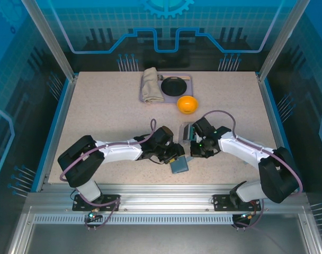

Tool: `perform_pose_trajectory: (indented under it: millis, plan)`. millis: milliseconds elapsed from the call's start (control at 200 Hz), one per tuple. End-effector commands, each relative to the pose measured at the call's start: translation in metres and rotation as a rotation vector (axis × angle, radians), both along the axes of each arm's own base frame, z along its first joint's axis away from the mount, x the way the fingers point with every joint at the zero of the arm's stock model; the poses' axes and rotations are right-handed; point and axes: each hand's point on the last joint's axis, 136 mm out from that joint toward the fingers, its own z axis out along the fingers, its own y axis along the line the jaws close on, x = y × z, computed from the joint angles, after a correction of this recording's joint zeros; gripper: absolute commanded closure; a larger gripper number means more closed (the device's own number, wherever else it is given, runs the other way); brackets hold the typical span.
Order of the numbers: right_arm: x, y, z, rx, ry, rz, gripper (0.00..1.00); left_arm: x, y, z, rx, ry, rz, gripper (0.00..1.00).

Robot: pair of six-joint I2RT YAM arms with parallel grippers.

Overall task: Put the credit cards into the card holder
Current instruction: Close the button on the card holder.

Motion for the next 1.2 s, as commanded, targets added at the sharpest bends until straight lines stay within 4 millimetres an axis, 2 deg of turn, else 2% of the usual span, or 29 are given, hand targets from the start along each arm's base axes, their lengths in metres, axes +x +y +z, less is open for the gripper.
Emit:
perform_pose_trajectory:
  millis: [0, 150, 330, 445, 525, 890, 1105, 1195]
  plan:
    - [-0.001, 0.007, 0.012, 0.106, -0.001, -0.008, 1.0, -0.002, -0.004, 0.007, 0.01, -0.023, -0.052, 0.5]
    - [0.0, 0.014, 0.02, 0.233, 0.006, -0.01, 1.0, 0.001, 0.008, 0.017, 0.091, -0.076, -0.071, 0.44]
    - [0.002, 0.017, 0.019, 0.314, 0.031, -0.016, 1.0, 0.001, 0.029, 0.026, 0.18, -0.119, -0.065, 0.39]
    - [0.003, 0.018, 0.019, 0.326, 0.038, -0.014, 1.0, -0.002, 0.048, 0.02, 0.243, -0.108, -0.035, 0.41]
    - [0.002, 0.018, 0.02, 0.333, 0.038, -0.009, 1.0, -0.005, 0.059, 0.009, 0.277, -0.072, -0.021, 0.45]
    - [-0.001, 0.028, 0.027, 0.41, 0.045, 0.053, 1.0, -0.008, 0.042, -0.018, 0.234, 0.012, -0.045, 0.54]
    - [-0.001, 0.029, 0.025, 0.41, 0.06, 0.061, 1.0, -0.007, 0.042, -0.028, 0.256, 0.03, -0.042, 0.58]
    - [-0.002, 0.029, 0.023, 0.407, 0.066, 0.061, 1.0, -0.009, 0.048, -0.031, 0.281, 0.036, -0.035, 0.58]
